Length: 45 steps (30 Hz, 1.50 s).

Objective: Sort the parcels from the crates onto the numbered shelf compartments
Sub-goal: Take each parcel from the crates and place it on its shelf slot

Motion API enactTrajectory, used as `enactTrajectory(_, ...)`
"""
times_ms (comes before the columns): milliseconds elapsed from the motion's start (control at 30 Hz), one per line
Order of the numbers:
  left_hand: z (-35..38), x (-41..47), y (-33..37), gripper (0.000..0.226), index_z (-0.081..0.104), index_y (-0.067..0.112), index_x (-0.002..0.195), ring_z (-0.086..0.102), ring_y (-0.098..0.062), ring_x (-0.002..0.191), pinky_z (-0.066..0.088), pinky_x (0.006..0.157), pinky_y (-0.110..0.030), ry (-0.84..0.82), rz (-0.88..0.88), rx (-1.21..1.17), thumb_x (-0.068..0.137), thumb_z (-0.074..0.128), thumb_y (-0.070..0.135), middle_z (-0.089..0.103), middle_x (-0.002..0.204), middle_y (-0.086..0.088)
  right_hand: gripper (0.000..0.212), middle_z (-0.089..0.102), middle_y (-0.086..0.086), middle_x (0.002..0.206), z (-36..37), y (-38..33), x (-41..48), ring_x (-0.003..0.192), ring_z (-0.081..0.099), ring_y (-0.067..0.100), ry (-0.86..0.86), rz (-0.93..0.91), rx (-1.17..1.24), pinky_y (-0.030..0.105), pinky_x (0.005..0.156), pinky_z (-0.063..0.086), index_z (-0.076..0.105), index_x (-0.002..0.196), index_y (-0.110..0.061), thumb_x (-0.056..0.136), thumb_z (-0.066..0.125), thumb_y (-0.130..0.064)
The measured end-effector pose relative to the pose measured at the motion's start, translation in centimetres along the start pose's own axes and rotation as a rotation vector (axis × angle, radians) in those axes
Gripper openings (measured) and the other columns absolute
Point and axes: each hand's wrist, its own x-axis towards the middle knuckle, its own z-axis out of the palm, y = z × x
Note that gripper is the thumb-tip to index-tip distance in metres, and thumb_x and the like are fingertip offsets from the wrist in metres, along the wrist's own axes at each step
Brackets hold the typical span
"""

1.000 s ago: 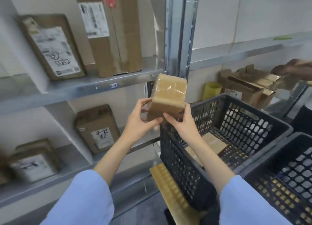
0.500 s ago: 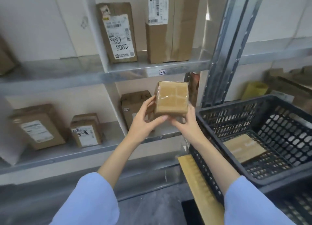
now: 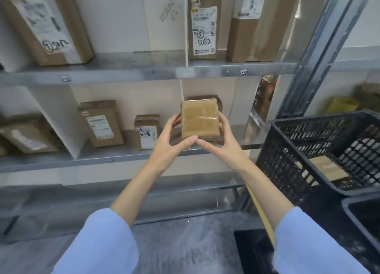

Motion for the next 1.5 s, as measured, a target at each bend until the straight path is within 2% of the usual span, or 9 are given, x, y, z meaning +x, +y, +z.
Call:
enactTrajectory(67,-1.4,-1.7,0.3,0.083,0.036,0.029,0.145,0.045,-0.001,0.131,0.040,0.112,-0.035,0.029,-0.008,-0.007,0.075,0.075,0.047,0.047,0.145,0.012,0.080,0.039,-0.016,0.149,1.4,-0.9,-0.8,0.139,0.039,0.005,-0.053,-0.008,0.033,0.038,0.115,0.038,0.022,0.132,-0.063,0.073,0.076,-0.060)
enactTrajectory(233,-4.6,-5.2,1.0,0.087,0.029,0.022,0.152,0.044,-0.012,0.135,0.040,0.112,-0.040,0.061,-0.001,-0.060,0.080,0.077,0.033,0.046,0.148,0.000,0.065,0.042,-0.004,0.147,4.6,-3.3,-2.8,0.138,0.040,0.009,-0.077,0.007,0.119,0.045,0.116,0.035,0.033,0.135,-0.034,0.084,0.069,-0.049)
enactTrajectory(400,-7.0,-7.7,1.8,0.085,0.031,0.028,0.150,0.045,-0.010,0.135,0.038,0.113,-0.034,0.086,0.017,-0.082,0.075,0.072,0.033,0.041,0.151,0.003,0.082,0.039,-0.019,0.146,6.2,-4.8,-4.2,0.129,0.038,-0.013,-0.136,-0.002,0.019,0.011,0.104,0.035,0.026,0.145,-0.030,0.082,0.079,-0.025)
enactTrajectory(600,-9.1,-9.6,2.8,0.072,0.044,0.040,0.135,0.049,-0.003,0.126,0.043,0.099,-0.018,0.100,0.081,-0.006,0.070,0.073,0.051,0.052,0.138,0.019,0.109,0.027,-0.014,0.159,8.2,-6.9,-5.2,0.141,0.034,0.006,-0.202,-0.094,-0.109,0.043,0.117,0.033,0.008,0.157,-0.030,0.080,0.080,-0.006)
enactTrajectory(900,-11.1,-10.8,1.9,0.071,0.045,0.029,0.134,0.050,-0.010,0.129,0.046,0.105,-0.030,0.150,0.082,-0.019,0.072,0.078,0.021,0.052,0.139,0.011,0.110,0.031,-0.060,0.126,9.9,-8.3,-5.7,0.122,0.039,-0.023,-0.239,-0.075,-0.056,0.004,0.094,0.039,0.009,0.148,-0.046,0.072,0.086,-0.031)
enactTrajectory(1000,-11.4,-11.0,1.5,0.084,0.039,0.030,0.142,0.048,-0.006,0.130,0.047,0.093,-0.014,0.148,0.084,-0.018,0.075,0.082,0.006,0.049,0.141,0.015,0.105,0.030,-0.054,0.134,10.3,-8.8,-5.6,0.118,0.040,-0.026,-0.230,-0.059,-0.011,0.016,0.102,0.042,0.010,0.149,-0.045,0.071,0.081,-0.041)
enactTrajectory(1133,-11.9,-11.1,1.2,0.086,0.036,0.025,0.148,0.047,-0.005,0.131,0.050,0.094,-0.019,0.158,0.095,-0.018,0.077,0.078,-0.002,0.044,0.146,0.008,0.102,0.024,-0.017,0.157,10.9,-9.6,-5.5,0.134,0.039,-0.002,-0.192,-0.067,-0.007,0.042,0.113,0.040,0.013,0.156,-0.031,0.080,0.079,-0.031)
enactTrajectory(1300,-12.7,-11.2,1.2,0.076,0.044,0.029,0.140,0.050,-0.001,0.125,0.052,0.087,-0.019,0.182,0.130,-0.020,0.078,0.077,0.000,0.046,0.143,0.006,0.092,0.023,-0.012,0.155,11.9,-10.2,-5.1,0.138,0.038,0.007,-0.156,-0.130,-0.073,0.045,0.113,0.040,0.019,0.156,-0.027,0.085,0.077,-0.025)
enactTrajectory(1500,-14.5,-11.7,1.2,0.066,0.044,0.028,0.134,0.053,0.002,0.122,0.051,0.089,-0.019,0.260,0.139,-0.015,0.082,0.073,0.000,0.054,0.127,0.034,0.086,0.040,-0.022,0.143,14.0,-10.4,-4.2,0.120,0.043,-0.021,-0.183,-0.145,0.014,0.009,0.092,0.045,0.019,0.150,-0.035,0.087,0.074,-0.009)
